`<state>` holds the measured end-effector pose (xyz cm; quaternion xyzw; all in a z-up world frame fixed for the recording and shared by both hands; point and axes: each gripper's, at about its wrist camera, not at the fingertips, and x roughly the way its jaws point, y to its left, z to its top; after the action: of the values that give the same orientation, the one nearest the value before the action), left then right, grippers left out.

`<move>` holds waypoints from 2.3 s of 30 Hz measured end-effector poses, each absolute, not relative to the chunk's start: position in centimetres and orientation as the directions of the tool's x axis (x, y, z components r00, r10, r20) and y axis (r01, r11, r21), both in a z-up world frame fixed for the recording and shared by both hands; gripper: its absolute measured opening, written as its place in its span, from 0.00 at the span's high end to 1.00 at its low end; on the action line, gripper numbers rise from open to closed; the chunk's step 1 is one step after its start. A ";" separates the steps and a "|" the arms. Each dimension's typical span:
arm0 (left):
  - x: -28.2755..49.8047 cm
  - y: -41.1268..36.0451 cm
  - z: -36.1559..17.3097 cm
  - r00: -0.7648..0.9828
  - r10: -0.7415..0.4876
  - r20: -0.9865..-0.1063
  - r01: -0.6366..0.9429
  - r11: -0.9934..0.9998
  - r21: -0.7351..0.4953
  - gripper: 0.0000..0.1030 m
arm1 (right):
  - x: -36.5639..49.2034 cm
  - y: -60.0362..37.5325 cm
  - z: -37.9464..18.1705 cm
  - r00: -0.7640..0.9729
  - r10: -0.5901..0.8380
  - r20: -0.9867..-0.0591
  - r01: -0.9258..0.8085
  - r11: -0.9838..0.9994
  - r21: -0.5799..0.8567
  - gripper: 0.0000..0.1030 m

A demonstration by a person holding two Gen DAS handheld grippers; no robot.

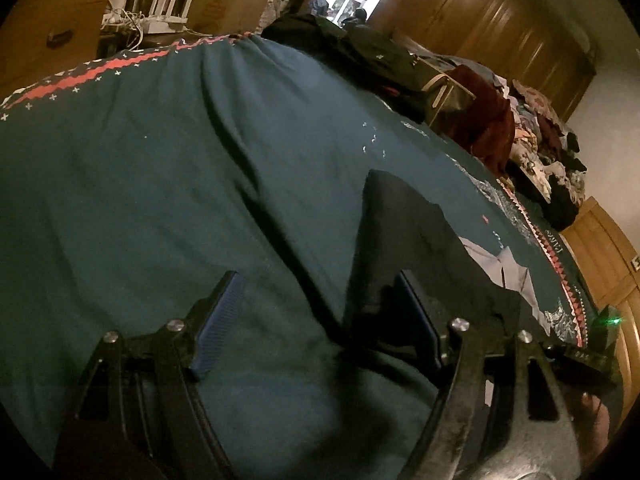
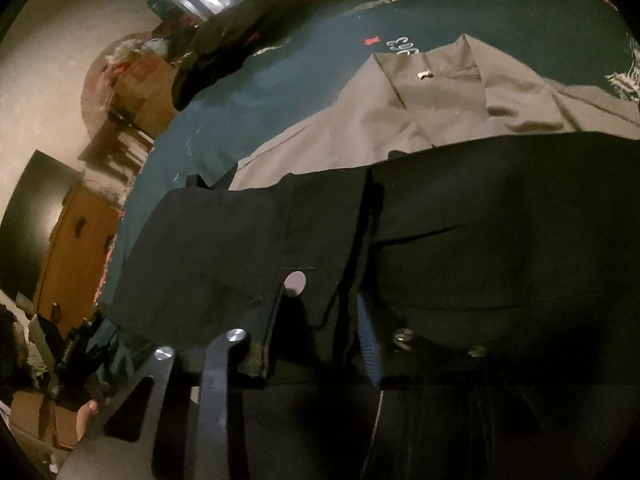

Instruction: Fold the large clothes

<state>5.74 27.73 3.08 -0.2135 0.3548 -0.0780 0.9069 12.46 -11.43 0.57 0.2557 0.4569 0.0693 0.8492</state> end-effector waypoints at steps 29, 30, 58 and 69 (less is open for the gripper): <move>6.6 28.8 2.4 0.734 -0.311 -0.604 -0.012 0.883 -0.469 0.22 | 14.7 -15.5 0.3 0.618 0.473 -0.627 0.050 0.773 0.633 0.56; 6.6 28.8 2.4 0.733 -0.311 -0.604 -0.011 0.883 -0.469 0.22 | 14.7 -15.0 0.2 0.616 0.471 -0.632 0.046 0.779 0.625 0.56; 9.2 15.6 6.8 0.686 -0.292 -0.666 0.308 0.946 -0.097 0.21 | 4.8 -31.1 5.8 0.741 0.238 -0.628 0.231 0.788 0.571 0.96; 9.3 12.2 4.6 0.615 -0.152 -0.774 0.361 0.927 0.104 0.24 | 4.6 -33.2 1.1 0.701 0.236 -0.673 0.297 0.762 0.576 0.96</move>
<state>9.27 12.17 4.58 0.1257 0.4146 -0.1441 0.8897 4.62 -33.20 1.12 0.3446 0.3862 -0.0179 0.8554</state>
